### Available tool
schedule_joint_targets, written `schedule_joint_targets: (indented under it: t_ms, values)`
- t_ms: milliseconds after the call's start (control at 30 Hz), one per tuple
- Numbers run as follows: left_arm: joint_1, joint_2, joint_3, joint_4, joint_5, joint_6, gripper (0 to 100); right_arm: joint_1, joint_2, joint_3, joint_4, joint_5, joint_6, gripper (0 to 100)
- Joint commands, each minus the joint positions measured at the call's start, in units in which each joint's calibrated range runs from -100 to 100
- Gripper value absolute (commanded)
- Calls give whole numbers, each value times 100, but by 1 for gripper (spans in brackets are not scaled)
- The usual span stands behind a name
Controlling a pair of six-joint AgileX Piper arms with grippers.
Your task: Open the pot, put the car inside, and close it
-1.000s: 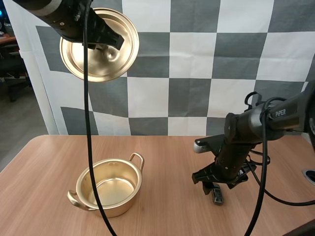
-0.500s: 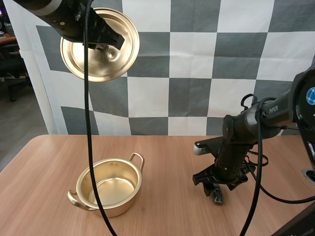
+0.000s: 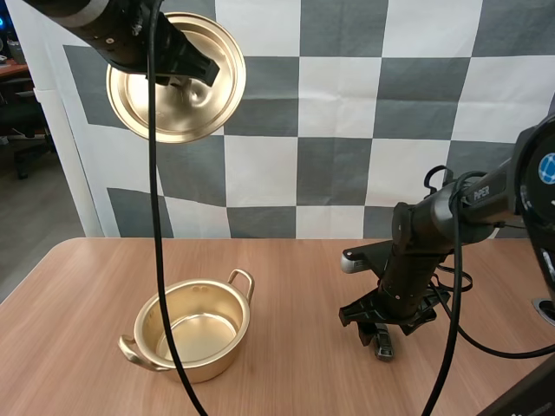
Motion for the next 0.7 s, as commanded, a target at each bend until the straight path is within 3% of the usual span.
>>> schedule_joint_targets:
  t_ms: [0,67,133,233,300,667]
  values:
    - [0,4,2,-5,-2,-5,0,-5,1,5,4,31,15,100]
    - [0,4,2,-5,-17,-5,0,-5,1,5,4,53,26,95]
    - [0,4,2,-5,-17,-5,0,-5,1,5,4,94,26,77]
    - [0,4,2,-5,-24,-5,0,-5,1,5,4,130,26,34]
    - [0,4,2,-5,-24,-5,0,-5,1,5,-11,149,26,0]
    - [6,-34,-90,10,-251,-15,0,-5,-173,-306,-37,458,28,0]
